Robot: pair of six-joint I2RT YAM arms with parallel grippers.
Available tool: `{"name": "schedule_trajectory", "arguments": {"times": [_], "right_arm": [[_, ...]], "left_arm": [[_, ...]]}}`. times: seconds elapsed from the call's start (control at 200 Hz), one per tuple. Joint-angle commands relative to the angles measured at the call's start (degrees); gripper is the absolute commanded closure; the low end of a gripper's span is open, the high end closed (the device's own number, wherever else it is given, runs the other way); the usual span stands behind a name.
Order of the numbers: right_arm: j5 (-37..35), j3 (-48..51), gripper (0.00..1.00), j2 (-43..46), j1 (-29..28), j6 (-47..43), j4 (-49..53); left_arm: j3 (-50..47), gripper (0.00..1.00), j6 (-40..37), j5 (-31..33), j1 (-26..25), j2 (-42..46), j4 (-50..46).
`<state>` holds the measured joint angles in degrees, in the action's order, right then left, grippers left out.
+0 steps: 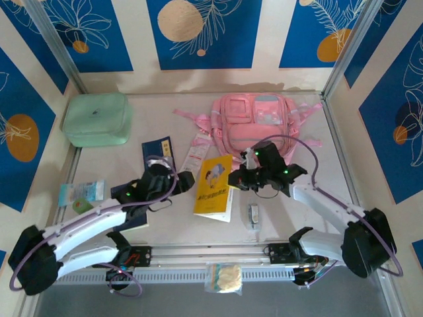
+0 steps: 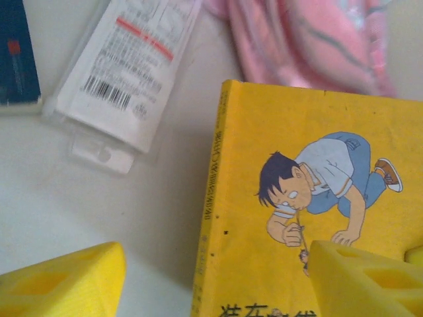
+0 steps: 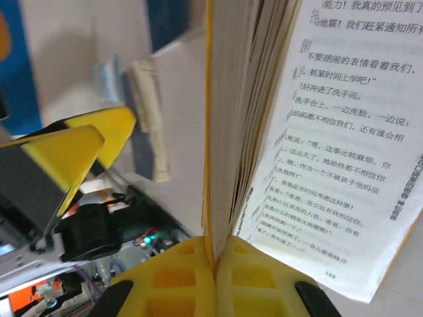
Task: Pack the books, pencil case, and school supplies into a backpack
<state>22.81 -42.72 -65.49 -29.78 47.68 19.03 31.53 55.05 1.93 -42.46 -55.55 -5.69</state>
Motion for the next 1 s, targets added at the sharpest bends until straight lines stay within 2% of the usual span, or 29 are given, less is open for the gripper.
{"name": "schedule_trajectory", "arguments": {"times": [0.0, 0.1, 0.25, 0.365, 0.43, 0.51, 0.77, 0.79, 0.845, 0.87, 0.995], "right_arm": [[8.05, -4.44, 1.0, 3.38, 2.29, -4.51, -1.05], [12.07, -6.88, 1.0, 3.76, 5.03, -5.53, -0.91], [16.66, -8.48, 1.0, 3.7, 7.72, -5.22, -4.15], [19.2, -8.56, 1.0, 3.53, 9.26, -4.34, -6.83], [19.58, -8.44, 1.0, 3.27, 9.81, -3.75, -7.77], [19.58, -8.44, 1.0, 2.92, 10.21, -4.88, -7.46], [18.67, -6.03, 1.0, 2.48, 12.31, -6.54, -6.54], [18.64, -5.82, 1.0, 2.55, 12.48, -6.56, -6.63], [18.16, -5.32, 1.0, 2.52, 12.71, -6.55, -6.8], [18.33, -5.06, 1.0, 2.48, 12.71, -6.55, -7.02], [18.02, -4.48, 1.0, 2.48, 12.99, -6.96, -6.71]], "left_arm": [[-0.03, 0.23, -2.99, -10.43, 3.96, 2.69, -1.23], [0.83, 0.22, -3.02, -17.82, 6.47, 2.2, 2.28], [1.96, 0.24, -1.18, -25.58, 6.66, -1.48, 11.65], [0.96, 0.39, 2.76, -30.65, 6.43, -5.7, 22.86], [1.04, 0.42, 5.01, -32.84, 6.15, -7.91, 28.19], [1.23, 0.5, 6.47, -33.54, 4.98, -9.92, 32.31], [3.24, 0.68, 5.48, -32.74, 3.35, -8.83, 31.44], [3.36, 0.72, 5.12, -32.55, 3.22, -8.56, 30.98], [3.63, 0.94, 4.32, -32.06, 3.02, -8.1, 29.41], [3.7, 1.0, 4.22, -31.74, 3.0, -8.0, 28.76], [4.48, 1.0, 4.8, -30.46, 2.99, -7.73, 29.03]]}}
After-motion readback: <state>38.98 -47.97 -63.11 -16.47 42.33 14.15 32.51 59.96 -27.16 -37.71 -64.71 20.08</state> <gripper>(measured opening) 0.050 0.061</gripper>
